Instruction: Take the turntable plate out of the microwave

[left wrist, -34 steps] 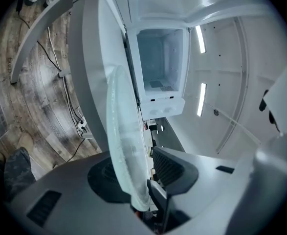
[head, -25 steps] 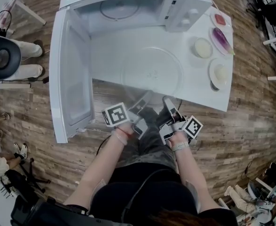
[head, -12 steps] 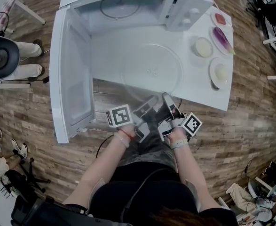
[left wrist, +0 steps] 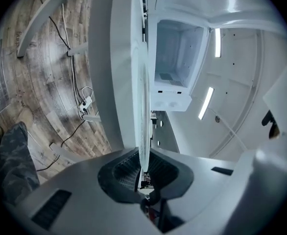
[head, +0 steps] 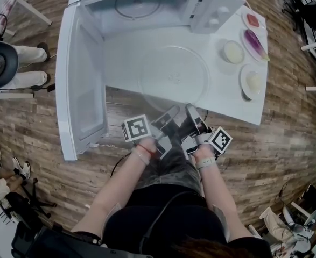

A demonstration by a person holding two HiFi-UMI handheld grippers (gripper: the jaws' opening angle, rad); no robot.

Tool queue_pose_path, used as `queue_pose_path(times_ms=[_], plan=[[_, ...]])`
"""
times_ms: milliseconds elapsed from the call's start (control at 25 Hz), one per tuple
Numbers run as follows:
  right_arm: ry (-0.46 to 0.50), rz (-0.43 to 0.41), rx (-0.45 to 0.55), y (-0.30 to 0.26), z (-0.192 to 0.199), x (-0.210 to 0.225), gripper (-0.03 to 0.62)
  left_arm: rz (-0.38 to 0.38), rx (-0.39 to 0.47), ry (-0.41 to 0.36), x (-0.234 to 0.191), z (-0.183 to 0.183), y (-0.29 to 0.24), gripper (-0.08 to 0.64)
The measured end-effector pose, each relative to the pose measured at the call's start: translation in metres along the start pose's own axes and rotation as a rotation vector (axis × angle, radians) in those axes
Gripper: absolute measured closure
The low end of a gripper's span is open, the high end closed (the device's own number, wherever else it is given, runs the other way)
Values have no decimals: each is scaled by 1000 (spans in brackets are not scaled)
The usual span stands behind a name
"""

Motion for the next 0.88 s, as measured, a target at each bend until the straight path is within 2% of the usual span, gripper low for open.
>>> queue_pose_path(times_ms=[160, 320, 480, 720, 880], plan=[[-5, -11, 4, 5, 0, 2, 542, -1, 11, -12, 1, -8, -5, 514], [-8, -28, -13, 2, 3, -3, 543, 35, 52, 42, 6, -12, -11, 515], [-4, -25, -41, -1, 9, -3, 543, -18, 52, 4, -1, -14, -6, 515], [0, -10, -48, -2, 9, -2, 543, 14, 58, 10, 5, -10, -10, 515], [-9, 0, -29, -3, 4, -1, 543, -8, 16, -35, 3, -5, -6, 514]])
Point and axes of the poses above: the fingertips, and each gripper's own axes: y backward along the fingers, x to its right, z out of its underside, the point moved 2 cm from there along y, backward along the fingers, and after that the axes turned 6 degrees about z, right-handed, at the moved point
